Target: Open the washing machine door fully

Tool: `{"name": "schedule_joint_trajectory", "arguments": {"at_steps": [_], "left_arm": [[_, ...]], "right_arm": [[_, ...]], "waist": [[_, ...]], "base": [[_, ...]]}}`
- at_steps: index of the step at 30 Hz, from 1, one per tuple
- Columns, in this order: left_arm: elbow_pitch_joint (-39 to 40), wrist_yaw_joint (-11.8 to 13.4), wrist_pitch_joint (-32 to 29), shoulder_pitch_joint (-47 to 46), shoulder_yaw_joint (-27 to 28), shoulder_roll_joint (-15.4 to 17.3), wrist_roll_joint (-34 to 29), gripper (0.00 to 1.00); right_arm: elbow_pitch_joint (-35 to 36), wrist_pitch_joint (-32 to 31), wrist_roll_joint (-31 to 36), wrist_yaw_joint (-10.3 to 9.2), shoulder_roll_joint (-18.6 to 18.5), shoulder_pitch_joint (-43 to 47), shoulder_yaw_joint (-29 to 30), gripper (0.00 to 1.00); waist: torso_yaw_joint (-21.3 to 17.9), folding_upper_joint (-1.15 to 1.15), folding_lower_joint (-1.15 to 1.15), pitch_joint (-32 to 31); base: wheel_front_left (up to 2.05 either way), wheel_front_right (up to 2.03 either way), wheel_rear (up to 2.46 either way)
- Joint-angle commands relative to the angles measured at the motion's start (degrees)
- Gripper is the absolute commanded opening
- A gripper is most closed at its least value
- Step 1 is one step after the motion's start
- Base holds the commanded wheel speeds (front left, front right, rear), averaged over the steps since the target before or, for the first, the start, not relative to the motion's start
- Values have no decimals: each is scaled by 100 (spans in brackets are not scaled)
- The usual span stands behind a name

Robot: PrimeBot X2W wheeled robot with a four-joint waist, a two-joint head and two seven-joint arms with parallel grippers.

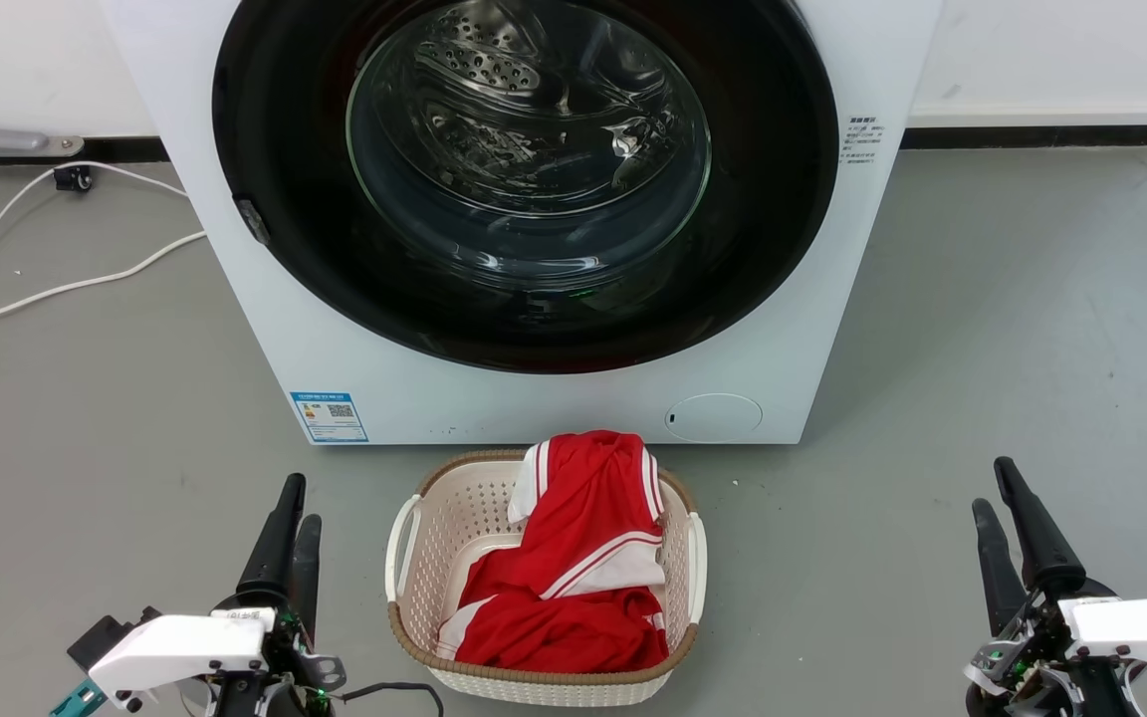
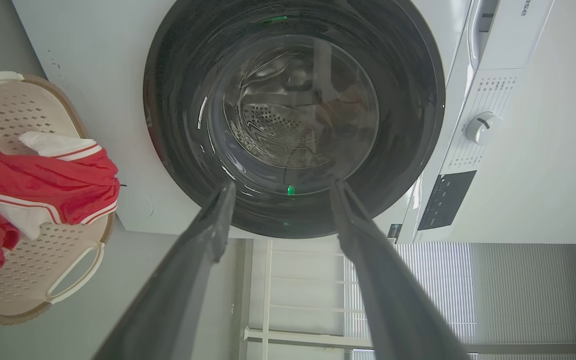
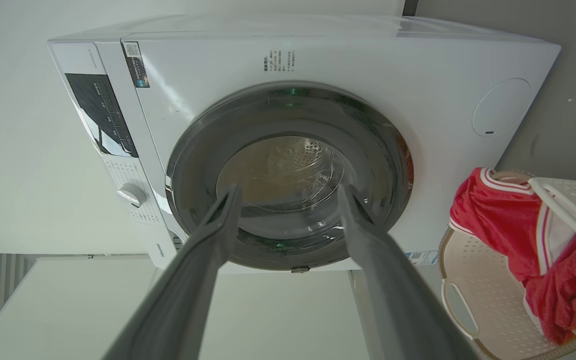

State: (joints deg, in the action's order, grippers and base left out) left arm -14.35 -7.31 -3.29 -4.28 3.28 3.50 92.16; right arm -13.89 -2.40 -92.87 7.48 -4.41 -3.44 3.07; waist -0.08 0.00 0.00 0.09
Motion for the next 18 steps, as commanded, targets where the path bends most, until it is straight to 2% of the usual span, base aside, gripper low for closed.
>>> {"name": "schedule_joint_trajectory", "arguments": {"at_steps": [1, 10, 18], "left_arm": [[153, -9, 60, -118, -50, 32, -92, 100], [456, -10, 285, -121, -68, 22, -887, 100], [710, -12, 467, -103, -86, 10, -1786, 100]], "right_arm": [[159, 55, 100, 1, -6, -74, -17, 100], [434, 270, 875, 1, 14, 8, -48, 100], [683, 444, 2189, 1, 29, 72, -90, 100]], "waist": [[-3, 0, 0, 0], [-11, 0, 0, -1], [-7, 0, 0, -3]], "base": [[0, 0, 0], [0, 0, 0], [0, 0, 0]]}}
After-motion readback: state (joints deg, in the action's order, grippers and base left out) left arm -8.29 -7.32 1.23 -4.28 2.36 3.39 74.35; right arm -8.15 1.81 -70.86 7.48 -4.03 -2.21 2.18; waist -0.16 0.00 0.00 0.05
